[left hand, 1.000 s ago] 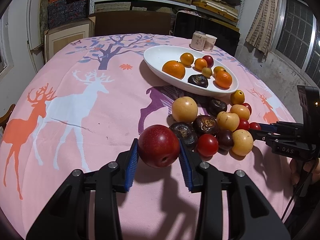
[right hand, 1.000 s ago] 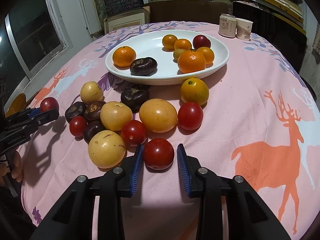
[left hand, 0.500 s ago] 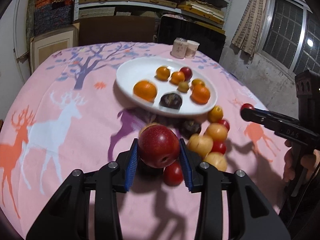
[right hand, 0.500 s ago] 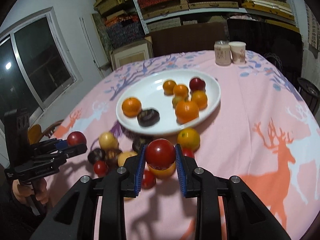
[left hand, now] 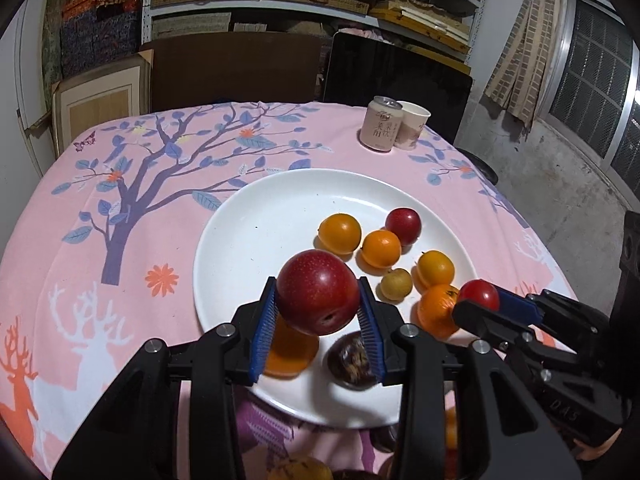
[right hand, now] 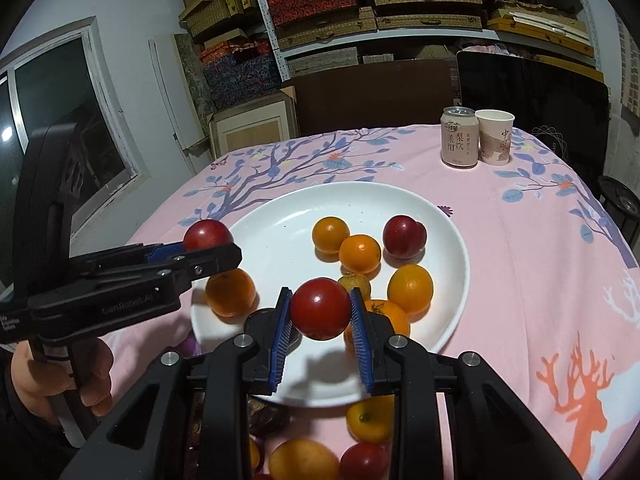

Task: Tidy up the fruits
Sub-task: 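Release the red apple on the plate with left tool while right tool releases the tomato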

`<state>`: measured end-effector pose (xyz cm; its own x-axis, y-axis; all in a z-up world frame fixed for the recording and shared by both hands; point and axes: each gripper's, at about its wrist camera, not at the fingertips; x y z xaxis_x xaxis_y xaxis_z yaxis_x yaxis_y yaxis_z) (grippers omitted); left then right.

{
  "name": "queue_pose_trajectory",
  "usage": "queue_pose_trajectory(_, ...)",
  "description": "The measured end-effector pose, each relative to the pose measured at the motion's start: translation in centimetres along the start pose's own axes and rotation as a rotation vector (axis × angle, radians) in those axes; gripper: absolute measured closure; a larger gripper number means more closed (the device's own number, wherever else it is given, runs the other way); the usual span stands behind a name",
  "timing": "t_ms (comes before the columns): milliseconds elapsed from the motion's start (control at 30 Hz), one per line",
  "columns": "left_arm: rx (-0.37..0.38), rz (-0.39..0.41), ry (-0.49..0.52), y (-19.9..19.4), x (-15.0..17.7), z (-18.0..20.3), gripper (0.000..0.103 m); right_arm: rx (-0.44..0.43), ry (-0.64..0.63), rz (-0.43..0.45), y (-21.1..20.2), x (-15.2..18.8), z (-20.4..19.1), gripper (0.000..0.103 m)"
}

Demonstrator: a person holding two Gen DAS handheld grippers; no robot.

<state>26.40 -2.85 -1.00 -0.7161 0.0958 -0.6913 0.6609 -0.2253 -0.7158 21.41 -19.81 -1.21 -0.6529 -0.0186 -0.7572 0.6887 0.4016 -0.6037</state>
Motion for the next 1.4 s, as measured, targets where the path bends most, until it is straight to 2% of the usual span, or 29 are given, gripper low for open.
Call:
queue_pose_trajectory(200, -0.019, -0.034, -0.015, 2.2, -0.4, -0.5, 0.065, 0.012, -0.028, -0.004, 1.0, 0.0, -0.2, 0.073)
queue_pose_trajectory(233, -0.024, -0.035, -0.018, 2.3, -0.3, -0.6, 0.065, 0.016, -0.036, 0.003, 0.9, 0.0, -0.4, 0.068)
queue_pose_trajectory(267, -0.021, -0.035, -0.023, 2.3, -0.3, -0.8, 0.060, 0.019, -0.041, 0.016, 0.6, 0.0, -0.4, 0.061)
queue_pose_trajectory(300, -0.021, -0.025, -0.029, 2.0, -0.3, -0.9, 0.054, 0.026, -0.043, 0.038, 0.0, 0.0, -0.5, 0.059)
queue_pose_trajectory(367, -0.027, -0.003, -0.033, 1.2, -0.2, -1.0, 0.049, 0.028, -0.043, 0.057, -0.6, -0.2, -0.5, 0.058)
queue_pose_trajectory(500, -0.022, 0.024, -0.027, -1.1, 0.4, -0.7, 0.047, 0.022, -0.033, 0.062, -1.7, 0.2, -0.8, 0.058)
queue_pose_trajectory(600, -0.061, 0.042, 0.014, -2.9, 2.0, -0.1, 0.043, 0.017, -0.023, 0.062, -3.1, 1.2, -0.9, 0.057)
queue_pose_trajectory(767, -0.092, 0.020, 0.045, -5.2, 5.7, 0.4, 0.042, 0.003, 0.005, 0.049, -5.5, 3.8, -0.8, 0.053)
queue_pose_trajectory(833, -0.101, 0.017, 0.048, -6.1, 7.4, 0.4, 0.037, -0.002, 0.012, 0.041, -6.4, 5.2, -0.9, 0.052)
queue_pose_trajectory(1000, -0.122, 0.008, 0.058, -7.8, 11.2, 0.7, 0.034, -0.005, 0.039, 0.019, -8.0, 8.3, -1.1, 0.044)
queue_pose_trajectory(1200, -0.188, 0.007, 0.076, -8.6, 13.8, 0.8, 0.030, 0.011, 0.051, -0.044, -7.7, 10.6, -0.8, 0.043)
queue_pose_trajectory(1267, -0.212, 0.000, 0.075, -8.6, 14.2, 0.3, 0.029, 0.014, 0.055, -0.036, -8.0, 10.8, -0.8, 0.038)
queue_pose_trajectory(1333, -0.223, -0.014, 0.071, -8.5, 14.6, -0.1, 0.029, 0.022, 0.047, -0.033, -8.2, 10.8, -0.9, 0.037)
queue_pose_trajectory(1400, -0.225, -0.016, 0.063, -8.7, 14.8, -0.5, 0.024, 0.023, 0.036, -0.042, -8.2, 11.0, -1.2, 0.037)
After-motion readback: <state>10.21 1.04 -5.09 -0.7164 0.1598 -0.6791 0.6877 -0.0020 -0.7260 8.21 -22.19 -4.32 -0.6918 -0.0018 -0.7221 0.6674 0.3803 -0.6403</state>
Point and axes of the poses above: each gripper's, at about its wrist camera, not at the fingertips, and y roughly the way its jaws point, z to its right, x to its underside, and after that the axes turned 4 degrees about -x, right-handed
